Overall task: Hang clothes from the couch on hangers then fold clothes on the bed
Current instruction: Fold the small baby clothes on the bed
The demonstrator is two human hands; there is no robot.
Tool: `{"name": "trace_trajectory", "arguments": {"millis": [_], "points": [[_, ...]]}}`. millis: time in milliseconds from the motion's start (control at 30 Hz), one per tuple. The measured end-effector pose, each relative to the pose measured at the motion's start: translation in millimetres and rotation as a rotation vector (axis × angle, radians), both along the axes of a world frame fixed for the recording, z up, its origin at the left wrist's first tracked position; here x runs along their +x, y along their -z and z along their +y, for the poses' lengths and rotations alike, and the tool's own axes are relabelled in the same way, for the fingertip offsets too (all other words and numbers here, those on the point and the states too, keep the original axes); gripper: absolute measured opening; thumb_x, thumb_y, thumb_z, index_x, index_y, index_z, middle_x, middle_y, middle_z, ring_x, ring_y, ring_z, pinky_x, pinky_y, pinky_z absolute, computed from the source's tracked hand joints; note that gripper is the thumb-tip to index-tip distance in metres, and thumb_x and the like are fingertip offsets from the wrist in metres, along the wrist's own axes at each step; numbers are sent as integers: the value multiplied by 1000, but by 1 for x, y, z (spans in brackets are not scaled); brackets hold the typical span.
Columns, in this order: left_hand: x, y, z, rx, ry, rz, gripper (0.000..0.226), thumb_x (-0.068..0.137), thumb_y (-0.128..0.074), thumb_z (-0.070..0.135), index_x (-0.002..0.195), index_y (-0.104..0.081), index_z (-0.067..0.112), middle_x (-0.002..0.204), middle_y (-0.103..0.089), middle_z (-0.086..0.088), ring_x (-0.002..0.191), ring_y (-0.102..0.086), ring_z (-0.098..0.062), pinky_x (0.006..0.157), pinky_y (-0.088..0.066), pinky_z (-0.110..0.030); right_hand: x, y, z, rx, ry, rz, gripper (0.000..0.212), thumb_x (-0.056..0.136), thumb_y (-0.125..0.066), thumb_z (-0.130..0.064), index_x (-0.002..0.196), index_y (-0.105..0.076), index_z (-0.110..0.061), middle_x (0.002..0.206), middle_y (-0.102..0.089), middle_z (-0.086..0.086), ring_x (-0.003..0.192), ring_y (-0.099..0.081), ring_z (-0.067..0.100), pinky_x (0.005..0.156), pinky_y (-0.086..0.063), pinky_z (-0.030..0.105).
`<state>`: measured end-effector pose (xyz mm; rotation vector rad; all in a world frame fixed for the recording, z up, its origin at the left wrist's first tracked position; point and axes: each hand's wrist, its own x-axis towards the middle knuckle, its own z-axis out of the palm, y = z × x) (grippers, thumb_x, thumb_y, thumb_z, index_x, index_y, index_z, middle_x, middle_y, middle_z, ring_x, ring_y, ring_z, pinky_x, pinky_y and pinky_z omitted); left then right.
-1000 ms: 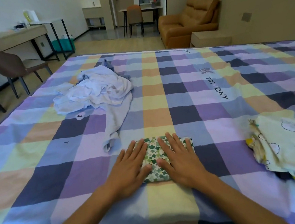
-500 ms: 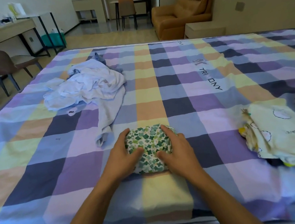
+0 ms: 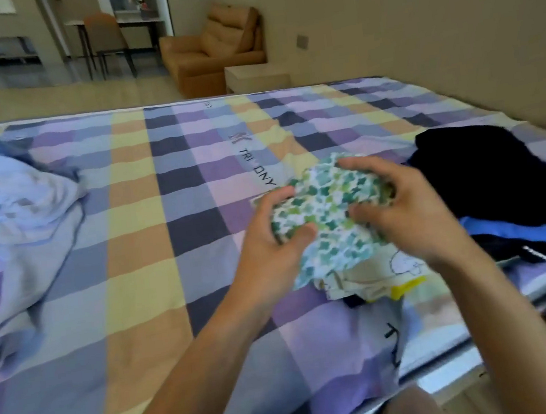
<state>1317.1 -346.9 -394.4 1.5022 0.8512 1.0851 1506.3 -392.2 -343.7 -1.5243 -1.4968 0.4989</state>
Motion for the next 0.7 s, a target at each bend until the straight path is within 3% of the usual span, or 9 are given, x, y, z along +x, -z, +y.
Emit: {"name": "trace_trajectory", "arguments": {"millis": [67, 200, 233, 300, 367, 433, 567, 633, 700], "points": [[39, 11, 13, 33, 69, 100, 44, 94, -70, 17, 132, -53, 31, 132, -52, 20, 106, -59, 10, 84, -52, -16, 39, 7, 12, -47, 130, -117, 50, 91, -69, -11, 134, -60, -35, 124, -61, -12, 90, -69, 9, 72, -58, 32], [69, 37, 28, -13, 108, 532, 56, 87, -70, 36, 139, -49, 28, 136, -46, -6, 104, -60, -25, 93, -52, -39, 75, 50, 26, -510, 166, -610, 68, 87, -63, -49, 149, -45, -28, 149, -36, 12, 136, -44, 35, 105, -41, 42], [70, 38, 29, 67, 36, 693, 59, 88, -66, 40, 143, -46, 29, 138, -40, -7, 115, -53, -30, 98, -48, -41, 75, 58, 25, -549, 195, -691, 67, 91, -62, -48, 151, -42, -28, 156, -29, 13, 143, -35, 35, 109, -35, 44], [71, 28, 26, 398, -194, 855, 63, 91, -59, 44, 149, -40, 29, 146, -29, -9, 132, -33, -33, 106, -38, -43, 69, 61, 20, -341, 256, -757, 59, 95, -62, -42, 149, -45, -25, 160, -26, 13, 146, -30, 33, 110, -33, 46], [75, 13, 22, 690, -249, 809, 68, 92, -55, 45, 153, -35, 25, 160, -17, -10, 146, -16, -34, 114, -26, -44, 61, 59, 19, -73, 208, -696, 53, 97, -59, -36, 147, -49, -20, 159, -31, 11, 145, -34, 30, 109, -37, 46], [85, 18, 25, 788, -105, 833, 73, 96, -49, 46, 159, -24, 21, 169, -2, -5, 155, 5, -27, 122, -9, -45, 62, 65, 27, -13, 75, -573, 50, 101, -52, -32, 149, -46, -19, 161, -32, 7, 146, -32, 24, 111, -37, 43], [87, 64, 40, 553, 200, 989, 92, 92, -29, 70, 162, -1, 19, 169, 11, 4, 154, 18, -16, 126, -2, -47, 69, 110, 29, -265, -20, -440, 64, 103, -32, -52, 160, -27, -23, 168, -19, -4, 154, -11, 7, 125, -15, 35], [84, 85, 42, 480, 232, 903, 99, 84, -22, 78, 162, 0, 21, 169, 10, 7, 153, 20, -11, 126, -4, -47, 70, 127, 26, -276, -21, -416, 65, 101, -28, -56, 161, -22, -30, 168, -15, -12, 153, -7, 0, 126, -13, 33], [82, 93, 45, 444, 216, 811, 95, 88, -30, 76, 162, -3, 23, 169, 8, 10, 153, 19, -8, 127, -6, -45, 71, 132, 27, -261, -10, -395, 61, 104, -31, -54, 160, -23, -34, 167, -17, -14, 153, -8, -1, 125, -15, 32]]}}
